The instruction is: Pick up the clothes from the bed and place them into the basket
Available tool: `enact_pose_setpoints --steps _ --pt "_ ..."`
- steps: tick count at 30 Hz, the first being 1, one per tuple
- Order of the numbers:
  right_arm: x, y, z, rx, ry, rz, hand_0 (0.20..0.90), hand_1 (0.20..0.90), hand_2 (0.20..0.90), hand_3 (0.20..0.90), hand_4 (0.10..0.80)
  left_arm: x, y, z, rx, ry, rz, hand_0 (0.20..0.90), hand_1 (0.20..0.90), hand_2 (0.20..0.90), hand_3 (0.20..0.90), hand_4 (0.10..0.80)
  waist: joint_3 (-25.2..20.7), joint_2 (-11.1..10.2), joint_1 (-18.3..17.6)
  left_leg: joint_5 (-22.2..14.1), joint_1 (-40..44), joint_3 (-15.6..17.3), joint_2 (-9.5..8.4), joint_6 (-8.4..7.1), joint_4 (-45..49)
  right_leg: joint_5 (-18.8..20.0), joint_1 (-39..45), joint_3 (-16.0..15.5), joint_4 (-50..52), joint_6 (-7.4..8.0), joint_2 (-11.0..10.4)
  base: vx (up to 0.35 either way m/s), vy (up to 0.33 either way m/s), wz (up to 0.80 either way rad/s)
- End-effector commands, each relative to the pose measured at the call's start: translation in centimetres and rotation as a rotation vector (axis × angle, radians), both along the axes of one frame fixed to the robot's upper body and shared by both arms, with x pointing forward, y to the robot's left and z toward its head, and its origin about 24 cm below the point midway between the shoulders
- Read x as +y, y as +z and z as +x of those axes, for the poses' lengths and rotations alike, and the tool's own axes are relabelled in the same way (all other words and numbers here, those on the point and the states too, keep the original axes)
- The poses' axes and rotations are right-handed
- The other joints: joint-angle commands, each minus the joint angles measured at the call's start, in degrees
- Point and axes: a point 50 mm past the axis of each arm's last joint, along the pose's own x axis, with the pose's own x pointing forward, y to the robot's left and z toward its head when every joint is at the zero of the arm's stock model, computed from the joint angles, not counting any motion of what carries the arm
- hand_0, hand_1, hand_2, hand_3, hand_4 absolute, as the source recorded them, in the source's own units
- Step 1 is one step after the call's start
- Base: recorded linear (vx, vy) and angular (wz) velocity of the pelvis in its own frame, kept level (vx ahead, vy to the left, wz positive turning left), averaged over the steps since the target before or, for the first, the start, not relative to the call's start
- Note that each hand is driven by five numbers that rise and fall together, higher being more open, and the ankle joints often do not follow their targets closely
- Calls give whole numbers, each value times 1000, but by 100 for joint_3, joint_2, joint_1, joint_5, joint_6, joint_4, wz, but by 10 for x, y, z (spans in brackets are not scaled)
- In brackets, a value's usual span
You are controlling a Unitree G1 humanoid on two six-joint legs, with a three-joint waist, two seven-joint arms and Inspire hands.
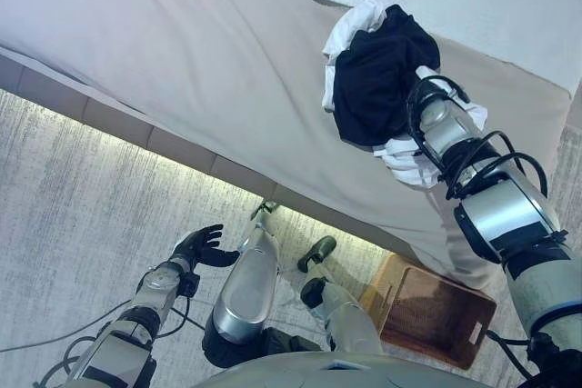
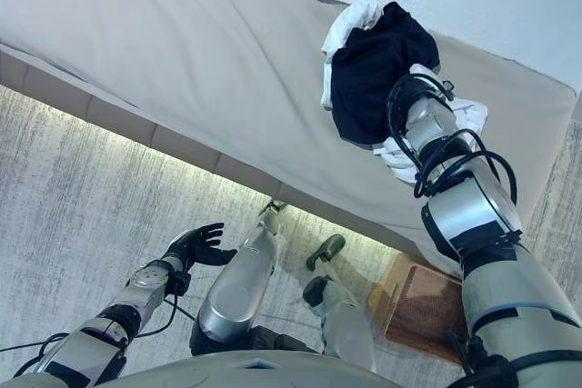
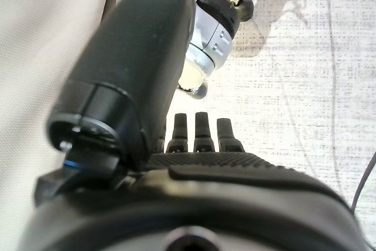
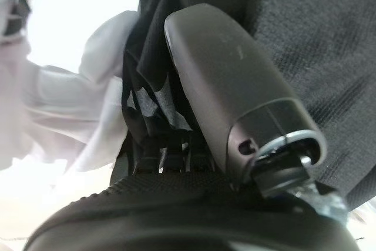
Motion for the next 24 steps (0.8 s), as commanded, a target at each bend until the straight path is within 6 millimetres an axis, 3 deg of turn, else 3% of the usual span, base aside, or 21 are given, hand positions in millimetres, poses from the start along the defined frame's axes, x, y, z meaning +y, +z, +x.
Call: enact_pose_setpoints --steps 1,9,14,17,24 --pt "6 65 6 -257 35 -54 300 300 300 200 100 4 -9 -22 27 14 -9 900 900 900 900 800 38 168 -30 -263 198 465 -62 610 -294 -61 -164 213 893 131 -185 0 0 0" --pt "16 112 -13 -666 136 58 300 300 300 200 100 18 -11 -34 45 66 29 900 900 900 900 800 -15 -57 -366 -494 681 846 51 656 -412 183 -2 332 999 236 -247 -3 -30 -10" --pt "-3 138 -44 -887 150 89 300 300 300 200 100 30 -18 -51 122 90 107 900 900 900 900 800 -446 -158 -862 -730 1243 1097 114 733 -467 262 228 678 1085 271 -214 47 -74 -34" --pt "-24 144 -61 -922 124 67 300 300 300 200 100 38 -21 -61 186 83 142 900 900 900 900 800 -905 -69 -1241 -818 1617 1267 150 789 -497 160 426 938 1082 255 -143 100 -80 -42" --pt "-50 155 -82 -987 62 36 300 300 300 200 100 42 -23 -66 241 53 177 900 900 900 900 800 -1431 94 -1659 -917 2119 1555 242 798 -536 -141 781 1264 977 177 42 58 -135 -48"
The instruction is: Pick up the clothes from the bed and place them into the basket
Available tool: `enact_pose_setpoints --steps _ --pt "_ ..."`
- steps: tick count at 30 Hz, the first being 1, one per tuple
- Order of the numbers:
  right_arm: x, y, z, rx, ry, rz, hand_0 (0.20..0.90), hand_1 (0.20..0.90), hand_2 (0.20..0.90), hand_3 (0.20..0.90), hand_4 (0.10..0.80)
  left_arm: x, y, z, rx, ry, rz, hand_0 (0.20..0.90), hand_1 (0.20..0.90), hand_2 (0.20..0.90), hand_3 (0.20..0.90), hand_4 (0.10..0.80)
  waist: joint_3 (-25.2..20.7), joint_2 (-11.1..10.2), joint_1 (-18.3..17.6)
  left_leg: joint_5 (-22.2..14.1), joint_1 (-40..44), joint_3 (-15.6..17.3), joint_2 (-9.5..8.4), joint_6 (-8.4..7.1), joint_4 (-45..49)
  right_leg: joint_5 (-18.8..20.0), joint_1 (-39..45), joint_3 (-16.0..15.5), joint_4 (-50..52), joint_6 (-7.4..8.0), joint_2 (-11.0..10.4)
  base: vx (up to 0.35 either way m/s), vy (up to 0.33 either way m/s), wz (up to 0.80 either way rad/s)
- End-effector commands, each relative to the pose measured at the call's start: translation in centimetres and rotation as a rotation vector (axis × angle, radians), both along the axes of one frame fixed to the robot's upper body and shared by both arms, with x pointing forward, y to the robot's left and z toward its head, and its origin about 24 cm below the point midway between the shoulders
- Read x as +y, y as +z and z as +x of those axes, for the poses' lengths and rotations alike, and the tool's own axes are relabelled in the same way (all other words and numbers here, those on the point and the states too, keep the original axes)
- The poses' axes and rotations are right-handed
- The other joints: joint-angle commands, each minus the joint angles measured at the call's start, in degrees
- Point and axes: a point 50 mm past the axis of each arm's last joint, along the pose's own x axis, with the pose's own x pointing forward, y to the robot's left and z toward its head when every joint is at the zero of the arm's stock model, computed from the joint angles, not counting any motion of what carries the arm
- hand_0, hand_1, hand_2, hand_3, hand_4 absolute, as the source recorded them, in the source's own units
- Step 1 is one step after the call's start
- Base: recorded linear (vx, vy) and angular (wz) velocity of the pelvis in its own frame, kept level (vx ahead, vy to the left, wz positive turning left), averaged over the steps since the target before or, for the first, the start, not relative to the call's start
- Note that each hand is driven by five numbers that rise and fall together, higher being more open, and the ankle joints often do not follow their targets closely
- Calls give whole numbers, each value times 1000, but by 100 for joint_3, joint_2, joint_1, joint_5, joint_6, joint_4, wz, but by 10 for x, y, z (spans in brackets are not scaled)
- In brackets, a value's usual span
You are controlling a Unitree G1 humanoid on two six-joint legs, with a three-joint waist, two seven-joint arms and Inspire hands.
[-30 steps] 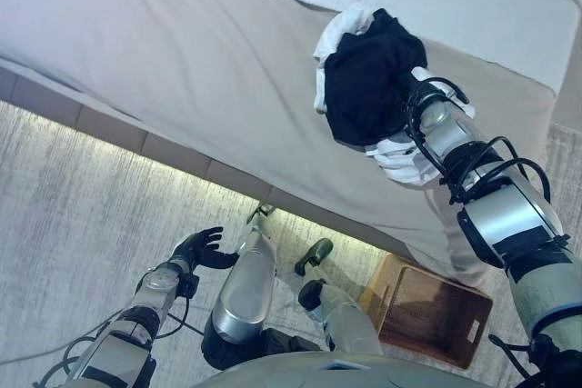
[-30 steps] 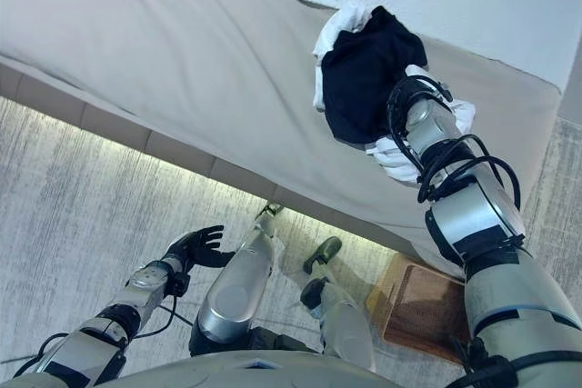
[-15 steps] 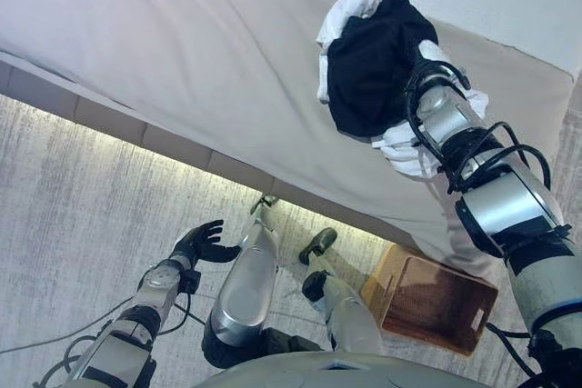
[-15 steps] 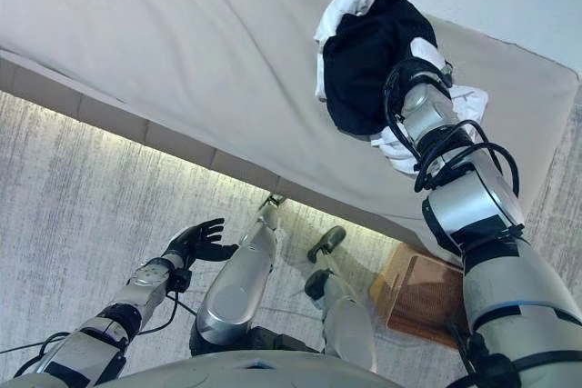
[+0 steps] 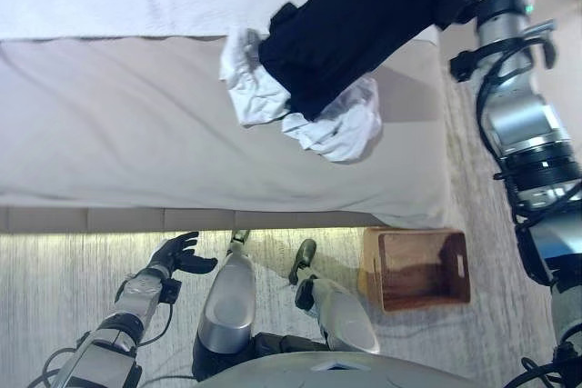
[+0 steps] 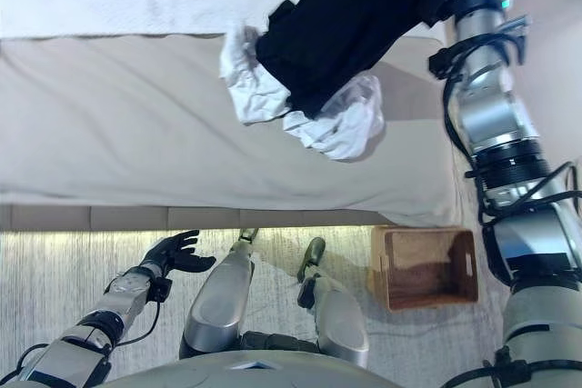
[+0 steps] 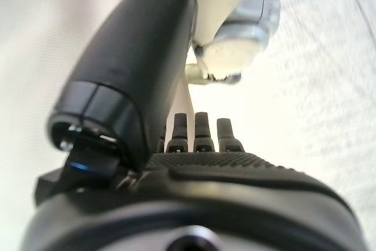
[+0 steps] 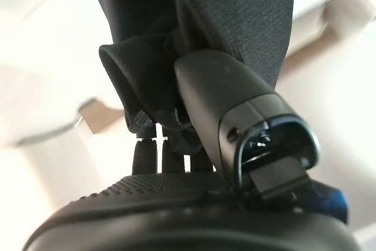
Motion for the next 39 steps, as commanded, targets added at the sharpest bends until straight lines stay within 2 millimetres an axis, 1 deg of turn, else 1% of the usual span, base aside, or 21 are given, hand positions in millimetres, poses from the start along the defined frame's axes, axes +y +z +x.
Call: enact_pose_setpoints --steps 1,3,4,8,11,14,16,18,21,23,26,28,31,32,33,34,35,36,37,39 --pt "-23 30 -27 -171 -100 -70 300 300 300 200 100 -4 -27 -46 165 -49 17 900 900 900 900 800 -1589 327 -301 -492 593 173 -31 290 -507 -440 146 45 562 85 65 44 -116 -29" --pt "-26 36 -33 -204 -110 -79 300 300 300 200 100 -8 -29 -47 165 -59 5 900 900 900 900 800 -1756 385 -384 -457 691 244 5 238 -576 -561 292 122 430 1 140 59 -158 -39" --pt "-28 43 -40 -243 -121 -90 300 300 300 200 100 -15 -30 -45 146 -52 -27 900 900 900 900 800 -1912 441 -469 -383 746 274 27 178 -663 -642 402 222 316 -69 218 56 -165 -53" --pt "-40 55 -61 -319 -163 -92 300 300 300 200 100 -27 -24 -30 48 5 -143 900 900 900 900 800 -2173 550 -636 -175 774 361 91 16 -846 -806 556 323 213 -187 310 11 -131 -33" --pt "-47 60 -73 -359 -173 -86 300 300 300 200 100 -31 -20 -21 -10 55 -210 900 900 900 900 800 -2298 560 -758 -141 779 381 110 -44 -838 -853 605 348 190 -256 340 -10 -142 -13" --pt "-48 60 -85 -415 -163 -84 300 300 300 200 100 -35 -17 -15 -69 98 -273 900 900 900 900 800 -2409 583 -934 -175 833 421 124 -52 -805 -885 625 409 191 -324 373 13 -89 -9" --pt "-48 54 -94 -442 -154 -71 300 300 300 200 100 -39 -12 -6 -132 145 -336 900 900 900 900 800 -2480 611 -1082 -231 925 480 142 -51 -794 -914 650 494 204 -365 406 41 -80 -16" --pt "-53 46 -100 -439 -156 -61 300 300 300 200 100 -42 -8 0 -170 160 -361 900 900 900 900 800 -2527 642 -1197 -273 1001 551 161 -53 -794 -924 675 544 207 -377 423 32 -56 -15" --pt "-62 34 -105 -414 -190 -50 300 300 300 200 100 -47 -7 1 -167 111 -338 900 900 900 900 800 -2552 689 -1327 -329 1062 640 182 -54 -762 -966 659 598 284 -394 442 6 -83 -14" --pt "-67 30 -105 -396 -205 -38 300 300 300 200 100 -47 -8 1 -149 92 -315 900 900 900 900 800 -2526 722 -1382 -355 1074 680 190 -53 -727 -1028 594 586 421 -405 448 -38 -80 -20" --pt "-74 22 -105 -369 -234 -26 300 300 300 200 100 -45 -13 -5 -106 72 -289 900 900 900 900 800 -2406 821 -1468 -374 1028 646 153 -45 -620 -1142 417 578 731 -447 431 -87 -56 -11" --pt "-76 18 -104 -377 -250 -24 300 300 300 200 100 -46 -17 -8 -77 75 -288 900 900 900 900 800 -2254 948 -1538 -351 939 580 105 -56 -551 -1219 206 569 979 -478 400 -167 -19 -10" --pt "-76 16 -101 -403 -224 -4 300 300 300 200 100 -54 -24 -11 -49 85 -306 900 900 900 900 800 -1953 1201 -1657 -294 729 477 18 -120 -413 -1272 -113 632 1225 -522 342 -246 29 -15" --pt "-73 15 -98 -405 -214 -16 300 300 300 200 100 -60 -23 -6 -64 84 -327 900 900 900 900 800 -1709 1345 -1723 -274 555 478 -21 -151 -285 -1281 -308 681 1322 -543 301 -354 70 -8" --pt "-72 13 -96 -403 -211 -23 300 300 300 200 100 -62 -22 -3 -72 86 -335 900 900 900 900 800 -1596 1408 -1758 -266 452 492 -32 -169 -204 -1283 -413 711 1374 -554 288 -443 74 -13" --pt "-69 9 -93 -404 -205 -25 300 300 300 200 100 -66 -21 1 -92 94 -349 900 900 900 900 800 -1369 1500 -1830 -254 266 538 -42 -196 -61 -1295 -602 755 1449 -574 280 -286 15 -14" --pt "-69 9 -92 -402 -202 -22 300 300 300 200 100 -66 -21 2 -97 96 -351 900 900 900 900 800 -1336 1515 -1841 -260 213 553 -42 -202 -16 -1302 -655 768 1479 -577 279 -380 -37 -19" --pt "-65 3 -88 -402 -187 -7 300 300 300 200 100 -68 -18 7 -128 115 -362 900 900 900 900 800 -1095 1569 -1909 -283 -65 677 -5 -212 249 -1330 -948 803 1650 -608 277 -215 -46 -17" --pt "-65 3 -88 -403 -186 -7 300 300 300 200 100 -68 -18 7 -129 116 -362 900 900 900 900 800 -1107 1568 -1904 -295 -98 685 -5 -212 276 -1336 -983 813 1676 -609 277 -340 -93 -26" --pt "-61 -11 -80 -411 -185 20 300 300 300 200 100 -67 -11 16 -187 137 -373 900 900 900 900 800 -740 1602 -1971 -461 -640 883 55 -139 861 -1391 -1574 884 2102 -681 270 -333 -128 -25"
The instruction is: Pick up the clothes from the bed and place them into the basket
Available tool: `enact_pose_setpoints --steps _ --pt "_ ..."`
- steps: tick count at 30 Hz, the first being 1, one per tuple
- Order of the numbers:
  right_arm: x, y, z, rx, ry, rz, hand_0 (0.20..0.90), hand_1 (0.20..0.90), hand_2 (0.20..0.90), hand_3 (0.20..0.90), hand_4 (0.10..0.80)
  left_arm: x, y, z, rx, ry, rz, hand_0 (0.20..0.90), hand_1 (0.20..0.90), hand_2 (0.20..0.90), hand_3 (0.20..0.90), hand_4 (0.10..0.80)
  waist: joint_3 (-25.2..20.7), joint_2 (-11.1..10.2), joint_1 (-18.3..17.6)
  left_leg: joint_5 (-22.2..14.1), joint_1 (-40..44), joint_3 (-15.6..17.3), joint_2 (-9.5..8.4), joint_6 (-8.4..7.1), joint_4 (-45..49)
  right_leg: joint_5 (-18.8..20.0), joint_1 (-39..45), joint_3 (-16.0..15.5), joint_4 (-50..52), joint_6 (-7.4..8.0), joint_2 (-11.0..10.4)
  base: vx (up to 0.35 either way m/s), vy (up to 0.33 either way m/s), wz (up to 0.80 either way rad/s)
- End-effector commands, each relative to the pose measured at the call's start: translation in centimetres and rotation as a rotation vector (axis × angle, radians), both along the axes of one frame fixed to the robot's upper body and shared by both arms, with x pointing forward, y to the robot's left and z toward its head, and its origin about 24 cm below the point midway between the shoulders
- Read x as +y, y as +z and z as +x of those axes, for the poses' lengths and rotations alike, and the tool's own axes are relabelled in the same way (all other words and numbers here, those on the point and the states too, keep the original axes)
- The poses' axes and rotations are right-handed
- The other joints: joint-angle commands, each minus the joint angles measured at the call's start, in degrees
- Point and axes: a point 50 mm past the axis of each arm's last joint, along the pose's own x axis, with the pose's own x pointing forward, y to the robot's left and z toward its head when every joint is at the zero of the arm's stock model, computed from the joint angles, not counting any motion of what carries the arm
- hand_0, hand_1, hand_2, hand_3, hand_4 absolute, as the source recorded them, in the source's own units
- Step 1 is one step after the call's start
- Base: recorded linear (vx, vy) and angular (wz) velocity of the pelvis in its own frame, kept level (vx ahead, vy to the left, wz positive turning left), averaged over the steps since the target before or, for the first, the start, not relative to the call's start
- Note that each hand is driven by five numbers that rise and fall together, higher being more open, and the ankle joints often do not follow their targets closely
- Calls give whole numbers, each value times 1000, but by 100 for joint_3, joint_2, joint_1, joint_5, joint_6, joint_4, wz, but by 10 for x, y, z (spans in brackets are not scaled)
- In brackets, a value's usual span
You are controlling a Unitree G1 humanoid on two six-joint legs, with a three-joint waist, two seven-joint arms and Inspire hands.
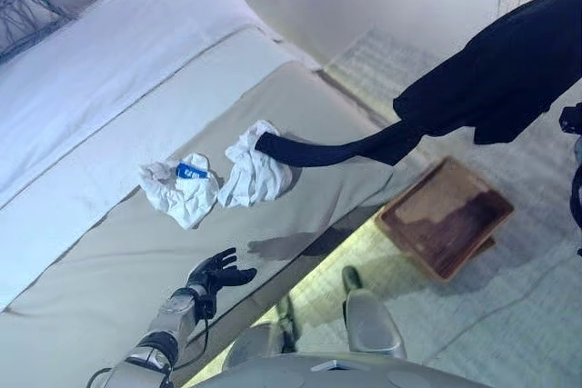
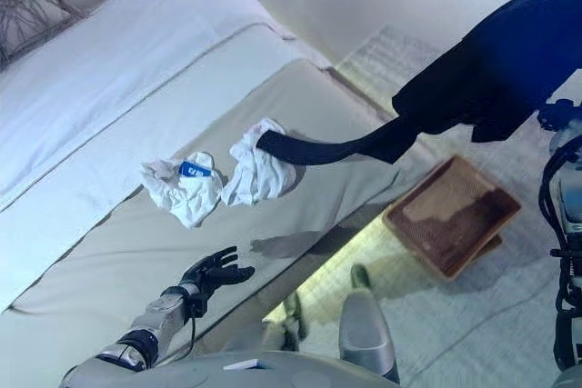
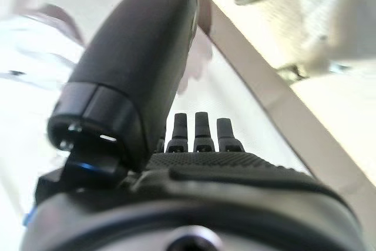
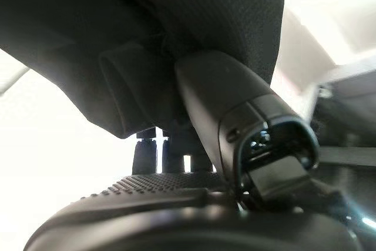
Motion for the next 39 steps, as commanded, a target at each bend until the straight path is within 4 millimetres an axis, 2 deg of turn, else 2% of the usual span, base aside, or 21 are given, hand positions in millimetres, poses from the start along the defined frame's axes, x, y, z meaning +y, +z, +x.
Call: enact_pose_setpoints --steps 1,5,10,16,17,20,21,22,26,31,39 --pt "31 44 -1 -311 89 -99 300 300 300 200 100 13 21 27 -151 64 15 900 900 900 900 800 470 -165 -64 -556 -774 -380 27 10 1278 -622 -90 -431 728 -495 130 -248 -96 -24" --pt "33 28 8 -291 70 -49 300 300 300 200 100 19 30 37 -187 71 17 900 900 900 900 800 746 -106 -103 -719 -1352 -331 -26 80 1868 -778 -662 -357 1287 -564 114 -160 -58 -25" --pt "25 15 19 -249 -3 11 300 300 300 200 100 23 43 51 -252 61 -13 900 900 900 900 800 1083 137 -191 -762 -2043 -195 -84 97 2295 -908 -1465 -277 1879 -623 118 -98 12 -16" --pt "6 -7 38 -77 -93 105 300 300 300 200 100 15 51 61 -294 14 -33 900 900 900 900 800 1084 401 -88 -654 -2694 -69 -115 58 2370 -867 -2169 -267 2049 -629 108 -29 2 -11" --pt "2 -12 44 -31 -106 149 300 300 300 200 100 13 52 62 -298 -7 -25 900 900 900 900 800 1084 429 -37 -813 -2745 -120 -144 30 2477 -1044 -2230 -246 2173 -603 78 30 -53 -5" --pt "-9 -26 54 64 -122 285 300 300 300 200 100 13 58 68 -310 -44 -6 900 900 900 900 800 1084 498 90 -865 -3017 -138 -152 49 2663 -1099 -2532 -252 2404 -624 42 -20 -64 -7" --pt "-12 -30 56 100 -145 328 385 385 385 299 199 14 60 70 -313 -50 -4 900 900 900 900 800 1084 514 122 -881 -3083 -146 -150 57 2708 -1126 -2600 -259 2479 -634 27 -29 -39 7" --pt "-18 -34 55 120 -162 343 900 900 900 900 800 15 60 70 -315 -53 -3 900 900 900 900 800 1084 527 141 -891 -3106 -153 -148 59 2737 -1136 -2621 -265 2509 -637 10 -15 -29 10" --pt "-39 -40 52 214 -275 384 900 900 900 900 800 18 67 75 -326 -85 6 900 900 900 900 800 1084 598 291 -939 -3201 -206 -178 101 2851 -1175 -2681 -339 2625 -661 -67 -3 -25 21" --pt "-46 -51 46 278 -294 375 900 900 900 900 800 22 65 72 -305 -95 2 900 900 900 900 800 1084 573 299 -842 -2985 -232 -253 105 2635 -1045 -2442 -398 2371 -625 -77 51 67 18" --pt "-65 -99 25 547 -316 458 900 900 900 900 800 34 72 76 -301 -83 27 900 900 900 900 800 1084 308 358 -639 -2604 -276 -222 121 2111 -672 -1927 -477 1625 -512 3 24 60 3"
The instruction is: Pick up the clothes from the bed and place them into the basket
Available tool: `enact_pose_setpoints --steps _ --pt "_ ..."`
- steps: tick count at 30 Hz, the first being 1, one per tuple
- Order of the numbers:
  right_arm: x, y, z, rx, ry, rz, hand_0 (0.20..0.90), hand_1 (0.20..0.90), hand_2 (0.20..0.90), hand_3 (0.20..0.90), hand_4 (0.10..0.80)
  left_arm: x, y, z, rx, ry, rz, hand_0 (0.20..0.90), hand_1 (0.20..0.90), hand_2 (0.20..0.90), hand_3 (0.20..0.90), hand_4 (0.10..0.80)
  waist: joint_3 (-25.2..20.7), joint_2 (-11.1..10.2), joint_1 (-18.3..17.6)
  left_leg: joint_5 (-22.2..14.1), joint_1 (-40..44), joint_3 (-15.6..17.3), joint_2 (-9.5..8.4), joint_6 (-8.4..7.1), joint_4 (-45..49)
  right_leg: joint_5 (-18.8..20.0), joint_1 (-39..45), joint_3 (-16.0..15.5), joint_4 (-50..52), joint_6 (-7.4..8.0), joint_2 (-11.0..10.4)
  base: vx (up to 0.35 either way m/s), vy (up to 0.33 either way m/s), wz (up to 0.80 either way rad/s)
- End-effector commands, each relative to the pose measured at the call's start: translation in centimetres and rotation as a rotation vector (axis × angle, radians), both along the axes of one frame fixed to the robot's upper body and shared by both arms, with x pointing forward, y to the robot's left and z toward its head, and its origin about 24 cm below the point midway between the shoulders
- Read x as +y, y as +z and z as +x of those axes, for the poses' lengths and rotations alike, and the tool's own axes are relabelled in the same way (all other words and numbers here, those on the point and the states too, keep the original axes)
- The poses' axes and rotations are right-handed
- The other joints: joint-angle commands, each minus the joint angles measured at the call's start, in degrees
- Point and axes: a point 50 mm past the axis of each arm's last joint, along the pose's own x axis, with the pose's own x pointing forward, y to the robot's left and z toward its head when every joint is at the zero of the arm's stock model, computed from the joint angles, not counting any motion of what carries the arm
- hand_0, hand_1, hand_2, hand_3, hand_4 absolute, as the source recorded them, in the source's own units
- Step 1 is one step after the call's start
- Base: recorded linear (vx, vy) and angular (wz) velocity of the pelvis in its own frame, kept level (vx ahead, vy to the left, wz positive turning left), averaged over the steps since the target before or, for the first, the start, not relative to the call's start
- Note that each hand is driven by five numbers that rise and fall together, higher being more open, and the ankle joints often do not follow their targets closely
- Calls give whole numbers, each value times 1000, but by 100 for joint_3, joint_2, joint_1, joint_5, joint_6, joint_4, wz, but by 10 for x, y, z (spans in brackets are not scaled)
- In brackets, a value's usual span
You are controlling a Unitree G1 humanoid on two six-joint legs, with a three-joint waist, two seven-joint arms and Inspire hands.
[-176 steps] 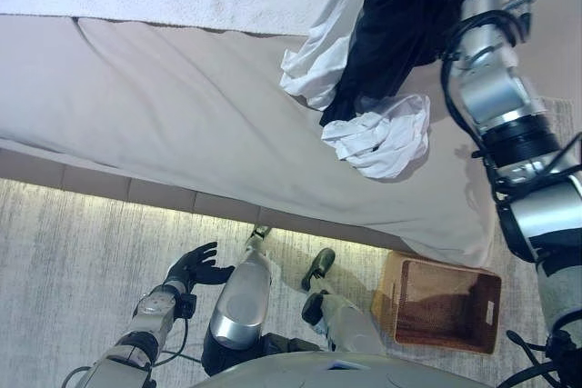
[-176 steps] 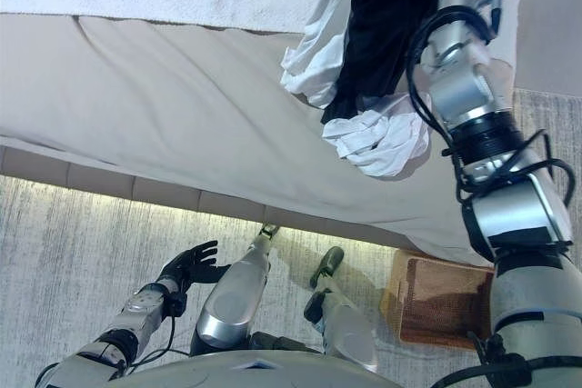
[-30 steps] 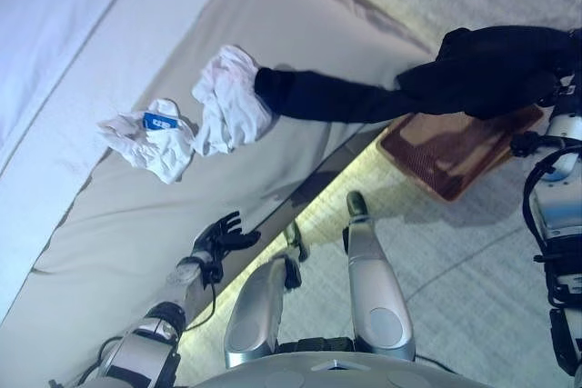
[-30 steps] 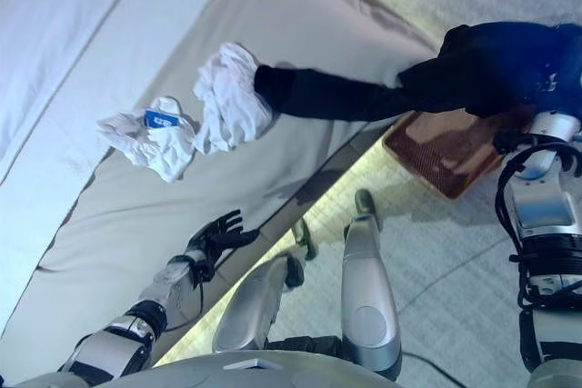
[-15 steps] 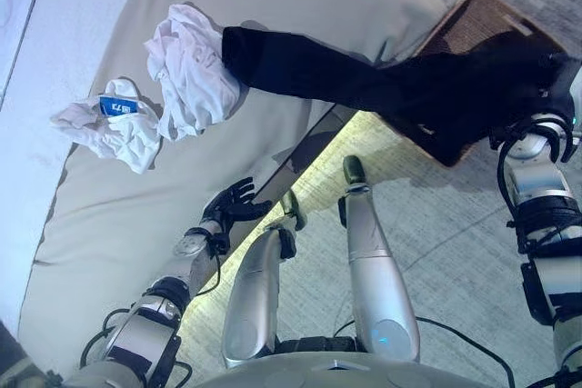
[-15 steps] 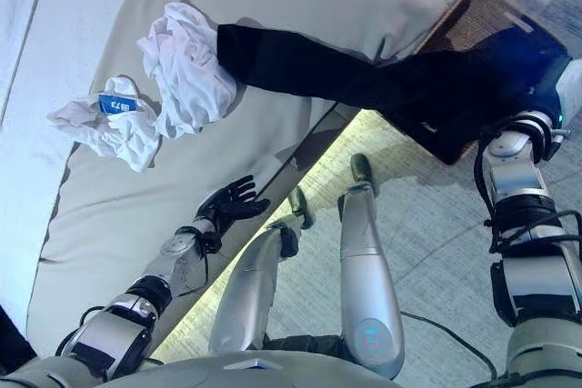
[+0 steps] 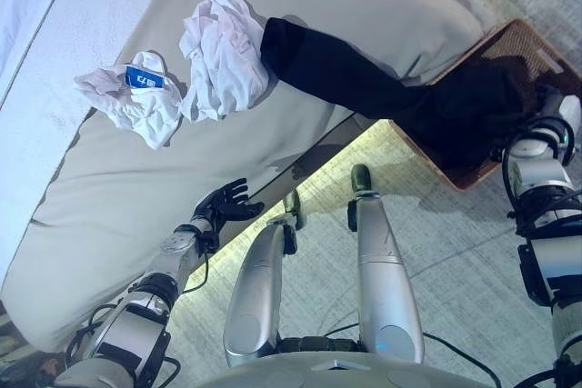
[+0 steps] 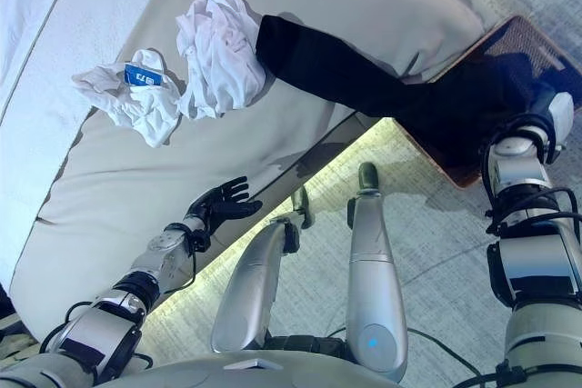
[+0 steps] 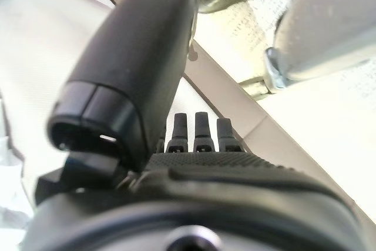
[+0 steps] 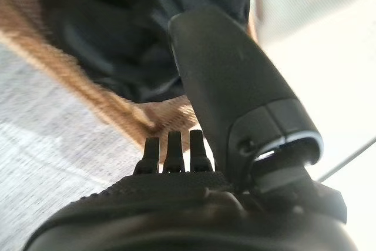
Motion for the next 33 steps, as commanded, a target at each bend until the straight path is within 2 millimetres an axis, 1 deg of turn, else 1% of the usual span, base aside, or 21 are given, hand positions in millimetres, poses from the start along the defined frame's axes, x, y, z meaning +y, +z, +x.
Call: enact_pose_setpoints --steps 1,3,4,5,7,10,12,14,17,19,21,22,23,25,29,31,33 --pt "-40 12 -27 49 -88 -47 900 900 900 900 800 38 3 -12 3 77 56 900 900 900 900 800 -12 129 -197 145 -108 225 -309 366 -3 -244 517 -354 -191 -137 -75 23 65 1" --pt "-45 6 -34 89 -96 -50 900 900 900 900 800 41 4 -12 7 85 63 900 900 900 900 800 -14 37 -150 183 13 211 -294 388 -120 -148 685 -376 -369 -100 -73 27 54 3" --pt "-45 6 -34 89 -96 -50 900 900 900 900 800 41 4 -12 7 85 63 900 900 900 900 800 -14 37 -150 183 13 211 -294 388 -120 -148 685 -376 -369 -100 -73 -29 44 6" --pt "-46 2 -37 100 -84 -37 900 900 900 900 800 47 3 -15 17 96 77 900 900 900 900 800 -12 -72 -96 367 96 214 -261 435 -292 98 824 -442 -601 -97 -58 -22 46 3" --pt "-44 -8 -40 144 -63 -5 900 900 900 900 800 52 2 -19 34 108 90 900 900 900 900 800 -48 -201 -45 419 246 185 -259 431 -466 205 1041 -468 -856 -37 -51 35 71 3" --pt "-44 -36 -52 313 -10 35 900 900 900 900 800 64 1 -24 66 128 117 900 900 900 900 800 -215 -429 81 584 496 137 -252 437 -953 457 1382 -519 -1405 104 -40 77 42 10" --pt "-45 -46 -59 362 30 26 900 900 900 900 800 73 1 -28 91 148 135 900 900 900 900 800 -335 -579 191 686 718 68 -257 459 -1280 616 1668 -566 -1771 202 -64 101 36 15" --pt "-42 -43 -57 321 52 -1 900 900 900 900 800 77 -3 -35 114 164 144 900 900 900 900 800 -447 -678 247 707 891 19 -259 483 -1450 695 1877 -557 -1975 261 -73 115 61 17" --pt "-21 -20 -42 165 94 -127 900 900 900 900 800 80 -16 -53 154 200 145 900 900 900 900 800 -610 -830 313 669 1190 62 -271 509 -1647 766 2228 -661 -2227 366 -162 124 113 20" --pt "2 1 -29 48 176 -240 900 900 900 900 800 76 -25 -63 178 226 137 900 900 900 900 800 -684 -887 339 631 1326 67 -290 529 -1696 772 2396 -716 -2306 418 -205 127 167 4" --pt "34 19 -16 -12 294 -324 900 900 900 900 800 71 -34 -71 205 252 121 900 900 900 900 800 -766 -920 375 598 1454 39 -310 560 -1723 752 2529 -739 -2311 460 -238 136 165 3" --pt "38 21 -14 -20 312 -324 900 900 900 900 800 70 -35 -72 208 258 117 900 900 900 900 800 -790 -920 385 609 1447 35 -311 568 -1733 774 2530 -740 -2332 463 -239 125 169 4" --pt "52 24 -6 -27 375 -346 900 900 900 900 800 65 -40 -75 222 263 106 900 900 900 900 800 -819 -918 442 588 1456 -8 -338 583 -1688 747 2554 -751 -2289 469 -265 92 136 3" --pt "61 24 3 11 429 -364 900 900 900 900 800 60 -42 -74 224 255 95 900 900 900 900 800 -800 -900 524 549 1428 -56 -379 610 -1615 688 2551 -792 -2201 466 -305 89 125 10" --pt "72 24 21 50 443 -342 900 900 900 900 800 50 -39 -64 196 212 82 900 900 900 900 800 -648 -804 727 492 1175 -116 -461 659 -1305 622 2415 -929 -1986 405 -400 31 50 33" --pt "73 24 24 57 439 -340 900 900 900 900 800 48 -38 -62 191 209 79 900 900 900 900 800 -610 -776 757 487 1110 -137 -478 669 -1248 605 2373 -946 -1934 389 -412 8 12 29" --pt "77 25 34 68 396 -337 900 900 900 900 800 42 -36 -56 176 184 80 900 900 900 900 800 -439 -639 884 516 850 -254 -548 700 -1081 527 2164 -995 -1706 333 -424 14 11 28"
